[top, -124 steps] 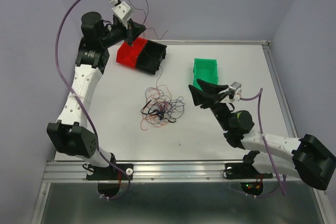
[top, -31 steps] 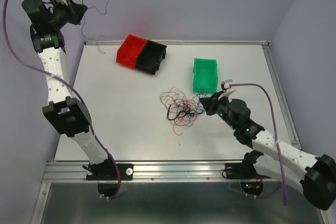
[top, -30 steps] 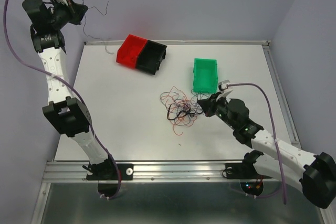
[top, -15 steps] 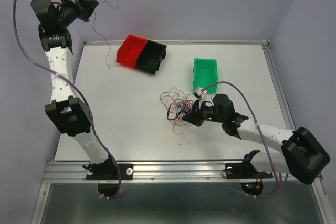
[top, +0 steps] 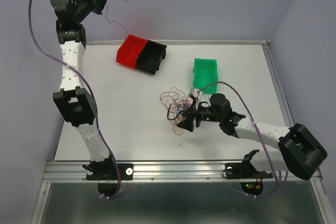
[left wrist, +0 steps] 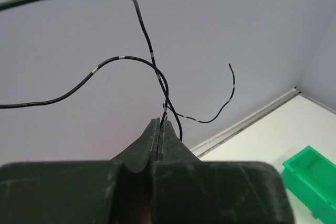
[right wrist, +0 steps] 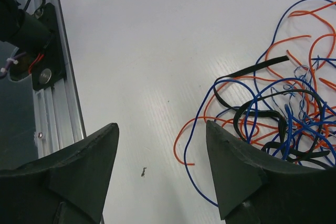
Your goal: Untangle the cables
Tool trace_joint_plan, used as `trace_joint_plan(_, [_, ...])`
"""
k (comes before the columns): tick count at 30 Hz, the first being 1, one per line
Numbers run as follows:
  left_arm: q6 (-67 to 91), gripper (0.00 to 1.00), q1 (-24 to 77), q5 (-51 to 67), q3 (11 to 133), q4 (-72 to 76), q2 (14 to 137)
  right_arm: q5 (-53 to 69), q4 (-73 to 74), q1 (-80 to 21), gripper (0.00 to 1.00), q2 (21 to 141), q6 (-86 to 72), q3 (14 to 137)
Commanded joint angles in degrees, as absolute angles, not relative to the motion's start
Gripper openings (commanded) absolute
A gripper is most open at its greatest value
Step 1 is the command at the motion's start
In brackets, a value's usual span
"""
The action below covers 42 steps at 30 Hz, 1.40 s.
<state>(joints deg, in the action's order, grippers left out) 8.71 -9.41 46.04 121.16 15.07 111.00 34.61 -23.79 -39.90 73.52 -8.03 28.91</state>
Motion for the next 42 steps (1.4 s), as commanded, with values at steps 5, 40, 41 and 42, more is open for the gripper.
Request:
trace_joint_plan(5, [11.1,0.0,-9.4,43.9,125.7,23.0,117.2,30.5,-29.4,-40.3,0.74,65.0,-10.6,28.6])
trace_joint_plan(40, [-13.5,0.0,-5.5,32.4,107.8,15.8,122.1,25.8,-30.5,-40.3,0.77,55.6,-12.9,24.5])
trace_joint_plan(41, [-16.2,0.0,-4.5,31.2,108.5,14.1,122.7,25.8,-30.4,-40.3,0.77,55.6,-12.8,24.5])
trace_joint_plan(42, [-17.6,0.0,-4.0,30.0,109.7,10.8,123.1,25.8,-30.5,-40.3,0.77,55.6,-12.9,24.6])
